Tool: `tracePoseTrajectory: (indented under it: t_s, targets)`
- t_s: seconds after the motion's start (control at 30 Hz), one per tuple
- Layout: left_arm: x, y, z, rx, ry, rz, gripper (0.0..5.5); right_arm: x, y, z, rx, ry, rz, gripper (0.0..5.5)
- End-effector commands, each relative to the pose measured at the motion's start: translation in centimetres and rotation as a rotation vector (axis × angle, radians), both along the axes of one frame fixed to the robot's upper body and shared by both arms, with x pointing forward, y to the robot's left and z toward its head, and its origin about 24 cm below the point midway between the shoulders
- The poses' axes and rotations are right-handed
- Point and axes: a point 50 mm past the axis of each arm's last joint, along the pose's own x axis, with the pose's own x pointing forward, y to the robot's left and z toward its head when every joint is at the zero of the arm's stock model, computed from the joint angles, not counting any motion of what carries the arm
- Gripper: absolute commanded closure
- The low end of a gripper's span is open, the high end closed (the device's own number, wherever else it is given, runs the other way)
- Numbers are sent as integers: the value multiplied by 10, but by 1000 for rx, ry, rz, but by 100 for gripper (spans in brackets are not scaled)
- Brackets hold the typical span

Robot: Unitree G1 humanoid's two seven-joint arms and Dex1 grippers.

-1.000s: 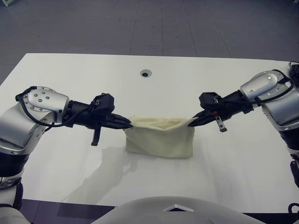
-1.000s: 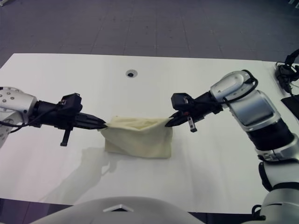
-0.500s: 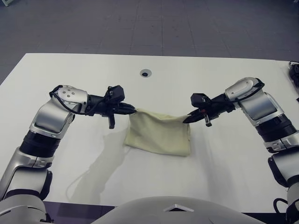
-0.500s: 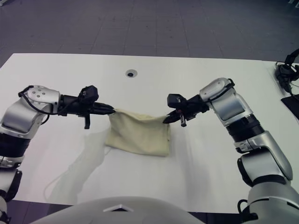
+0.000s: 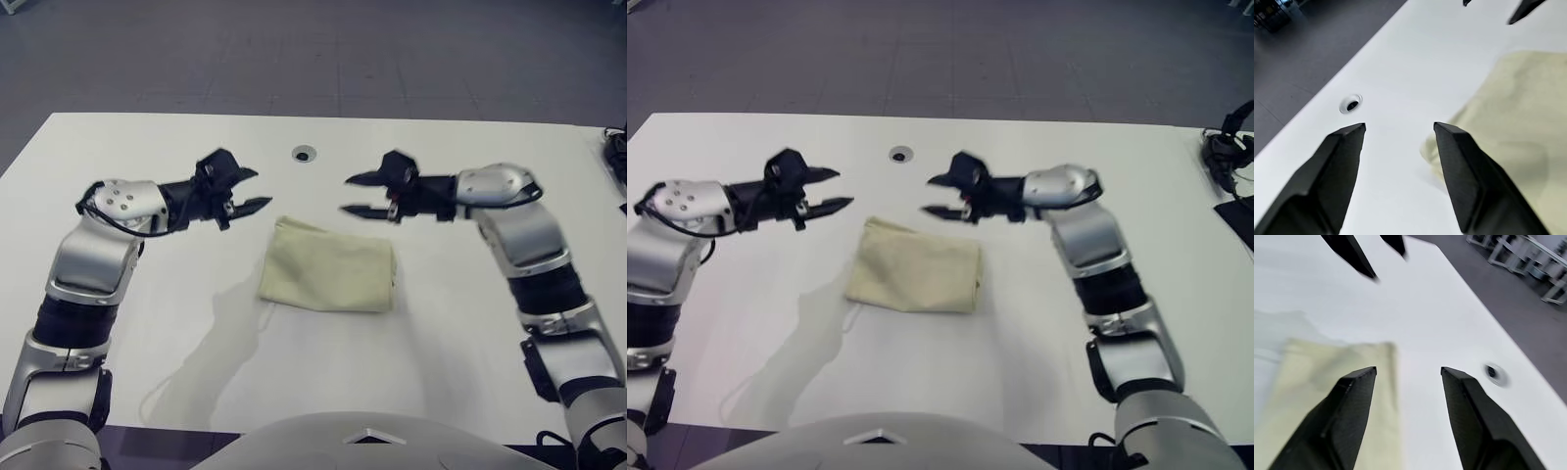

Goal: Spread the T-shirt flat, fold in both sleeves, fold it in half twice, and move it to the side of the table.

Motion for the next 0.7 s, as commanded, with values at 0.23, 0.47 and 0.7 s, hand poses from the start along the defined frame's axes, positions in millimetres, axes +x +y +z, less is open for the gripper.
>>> tracePoseTrajectory:
  t_s: [0.23,0.47,0.7]
  targets:
    - [38,13,47,-195,-207,283,101,-22,-9,-98,-152,154,48,122]
    - [38,8,59,-244,-245,281,10,-33,-80,-157,-251,328,-357,15]
    - [6,6,36,-354,-251,519,10,-98,-192,-181,-226,536,-1246,11]
